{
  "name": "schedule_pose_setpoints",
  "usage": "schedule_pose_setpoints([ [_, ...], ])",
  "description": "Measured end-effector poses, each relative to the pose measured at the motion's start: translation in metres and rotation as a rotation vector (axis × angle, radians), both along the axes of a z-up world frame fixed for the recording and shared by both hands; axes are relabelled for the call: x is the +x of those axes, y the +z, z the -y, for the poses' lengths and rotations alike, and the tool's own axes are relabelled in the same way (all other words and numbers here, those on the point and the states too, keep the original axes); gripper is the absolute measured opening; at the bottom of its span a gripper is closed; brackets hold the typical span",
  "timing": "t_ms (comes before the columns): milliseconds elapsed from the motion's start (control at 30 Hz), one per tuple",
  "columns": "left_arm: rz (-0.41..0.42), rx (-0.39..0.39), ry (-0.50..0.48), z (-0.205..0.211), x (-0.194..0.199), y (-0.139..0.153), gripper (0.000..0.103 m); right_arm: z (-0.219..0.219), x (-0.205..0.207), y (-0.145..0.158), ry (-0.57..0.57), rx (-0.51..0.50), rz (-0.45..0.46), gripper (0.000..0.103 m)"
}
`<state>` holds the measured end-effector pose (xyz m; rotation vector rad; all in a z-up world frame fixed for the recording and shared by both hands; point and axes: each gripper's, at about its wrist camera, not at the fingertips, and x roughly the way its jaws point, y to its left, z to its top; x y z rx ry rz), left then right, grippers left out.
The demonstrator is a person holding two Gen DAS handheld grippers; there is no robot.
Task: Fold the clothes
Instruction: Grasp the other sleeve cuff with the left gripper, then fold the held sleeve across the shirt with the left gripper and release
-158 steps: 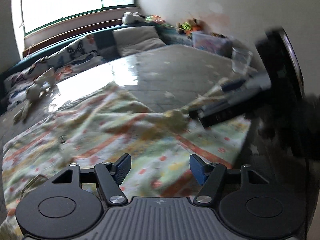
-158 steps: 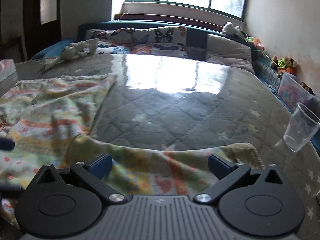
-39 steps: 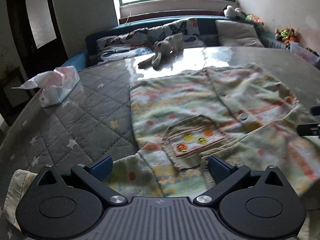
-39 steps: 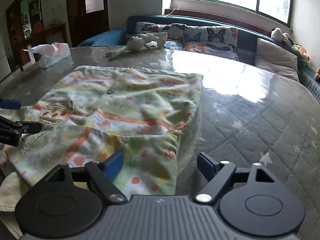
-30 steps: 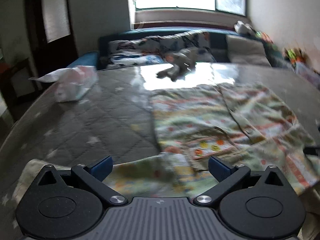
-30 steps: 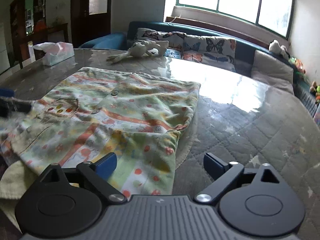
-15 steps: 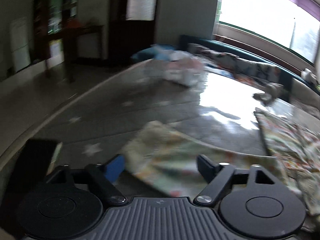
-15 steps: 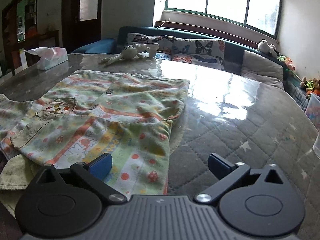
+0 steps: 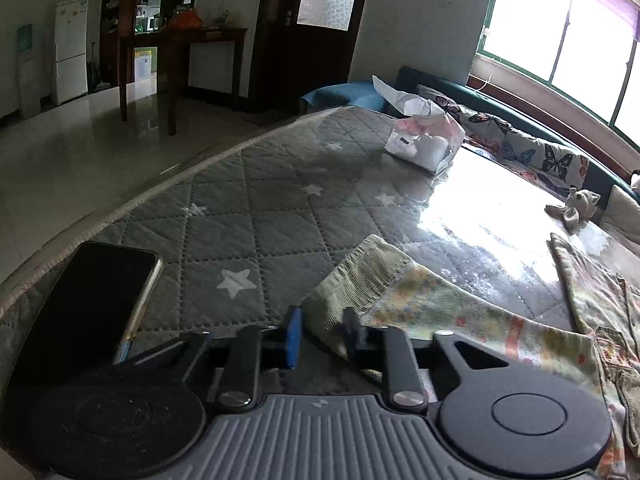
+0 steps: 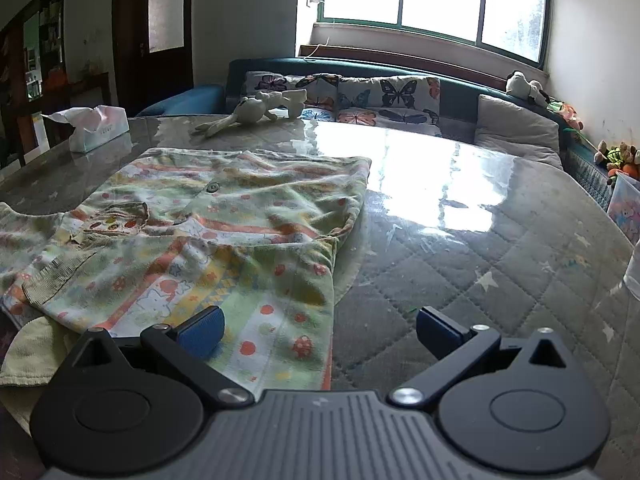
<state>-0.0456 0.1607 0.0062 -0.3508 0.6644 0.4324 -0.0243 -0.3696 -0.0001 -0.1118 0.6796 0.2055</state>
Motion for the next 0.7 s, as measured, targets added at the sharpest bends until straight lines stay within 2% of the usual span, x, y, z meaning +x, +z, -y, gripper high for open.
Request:
schedule_pose_setpoints([
  [100, 0.021, -0.031, -0.001, -0.001, 0.000, 0.000, 0.006, 0.000, -0.001, 0.000, -0.004, 0.007, 0.002, 0.103],
  [233, 0.096, -0.072, -0.046, 0.009, -0.002, 0.015, 0.005, 0.001, -0.003, 0.002, -0.008, 0.014, 0.007, 0.103],
  [467, 0.224, -0.112, -0.336, 0.080, 0.011, 0.065, 0.005, 0.000, -0.006, 0.006, 0.001, 0.032, 0.023, 0.103],
  [700, 0.253, -0.165, -0.654, 0.174, 0.041, 0.088, 0.005, 0.001, -0.009, 0.008, 0.011, 0.054, 0.036, 0.103],
])
